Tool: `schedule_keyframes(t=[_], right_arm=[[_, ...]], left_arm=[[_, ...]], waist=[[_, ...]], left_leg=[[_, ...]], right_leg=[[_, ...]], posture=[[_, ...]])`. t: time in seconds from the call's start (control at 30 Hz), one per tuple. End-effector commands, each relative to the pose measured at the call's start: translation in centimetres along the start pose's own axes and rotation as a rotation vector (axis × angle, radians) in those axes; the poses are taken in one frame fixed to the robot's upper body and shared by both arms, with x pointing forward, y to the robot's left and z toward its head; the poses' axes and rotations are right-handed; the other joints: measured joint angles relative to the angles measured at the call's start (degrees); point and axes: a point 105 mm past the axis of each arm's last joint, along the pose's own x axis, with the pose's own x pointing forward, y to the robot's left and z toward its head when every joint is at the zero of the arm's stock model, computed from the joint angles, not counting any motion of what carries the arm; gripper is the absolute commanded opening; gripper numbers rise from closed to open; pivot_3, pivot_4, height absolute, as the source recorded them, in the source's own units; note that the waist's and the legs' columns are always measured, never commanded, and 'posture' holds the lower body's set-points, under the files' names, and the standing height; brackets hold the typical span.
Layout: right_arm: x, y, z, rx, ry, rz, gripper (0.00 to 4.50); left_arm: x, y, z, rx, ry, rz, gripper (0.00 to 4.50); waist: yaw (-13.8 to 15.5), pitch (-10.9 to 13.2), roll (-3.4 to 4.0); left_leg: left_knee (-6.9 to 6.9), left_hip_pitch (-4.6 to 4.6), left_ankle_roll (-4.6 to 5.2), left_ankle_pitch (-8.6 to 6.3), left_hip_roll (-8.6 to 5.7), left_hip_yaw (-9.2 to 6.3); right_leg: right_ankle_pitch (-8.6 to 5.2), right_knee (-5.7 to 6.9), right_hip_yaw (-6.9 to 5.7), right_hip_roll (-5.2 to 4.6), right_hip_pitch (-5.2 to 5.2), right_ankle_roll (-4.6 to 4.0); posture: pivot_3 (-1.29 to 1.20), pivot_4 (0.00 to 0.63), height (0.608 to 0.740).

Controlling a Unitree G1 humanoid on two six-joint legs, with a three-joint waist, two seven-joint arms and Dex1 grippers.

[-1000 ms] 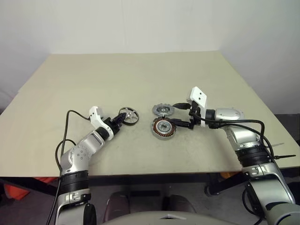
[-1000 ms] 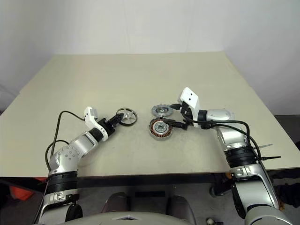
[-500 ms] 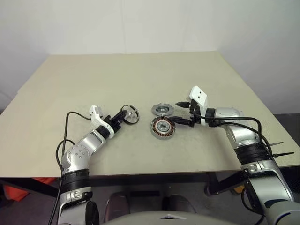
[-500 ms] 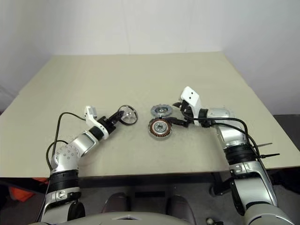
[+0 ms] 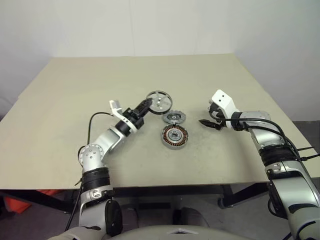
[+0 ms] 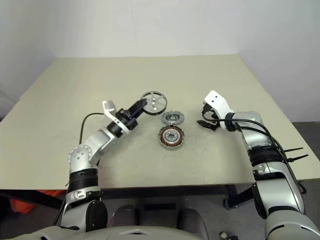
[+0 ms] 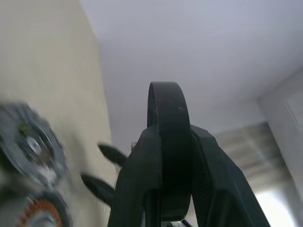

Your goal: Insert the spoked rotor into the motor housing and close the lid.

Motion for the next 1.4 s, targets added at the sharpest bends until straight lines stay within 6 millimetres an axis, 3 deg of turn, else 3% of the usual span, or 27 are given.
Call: schedule_keyframes(t=[0.03, 0.6, 1.33, 1.4], right_arm=[[-1.0, -0.8, 1.4, -0.038, -0.045, -0.04, 3.9], [-2.3, -0.5, 1.0, -0.011, -0.049, -0.082, 3.9], [-1.8, -0.9, 1.4, -0.02, -0.06, -0.101, 3.9], [-1.7, -1.0, 1.5, -0.021, -0.061, -0.103, 3.9]], left_arm=[[1.2, -0.5, -1.5, -0.031, 0.096, -0.033, 0.47], [1.6, 3.5, -4.9, -0.075, 0.266, 0.115, 0.47], [0.9, 4.7, -5.0, -0.032, 0.288, 0.182, 0.47], [0.9, 4.9, -4.9, -0.019, 0.288, 0.195, 1.18]], waist=[[0.1, 0.0, 0.0], [0.1, 0.0, -0.01], [0.1, 0.0, -0.01], [0.1, 0.0, -0.01]], left_leg=[[0.0, 0.01, 0.01, 0.0, -0.01, 0.0], [0.0, 0.02, 0.04, 0.01, -0.03, -0.01], [0.0, 0.01, 0.05, 0.0, -0.03, -0.01], [0.0, 0.01, 0.05, 0.0, -0.03, -0.01]], right_leg=[[0.0, 0.0, 0.0, 0.0, 0.0, 0.0], [0.0, -0.01, 0.0, -0.02, 0.04, 0.02], [0.0, -0.01, 0.0, -0.05, 0.04, 0.02], [0.0, -0.01, 0.0, -0.05, 0.04, 0.02]], posture=[[0.0, 0.0, 0.74], [0.0, 0.0, 0.74], [0.0, 0.0, 0.74], [0.0, 0.0, 0.74]])
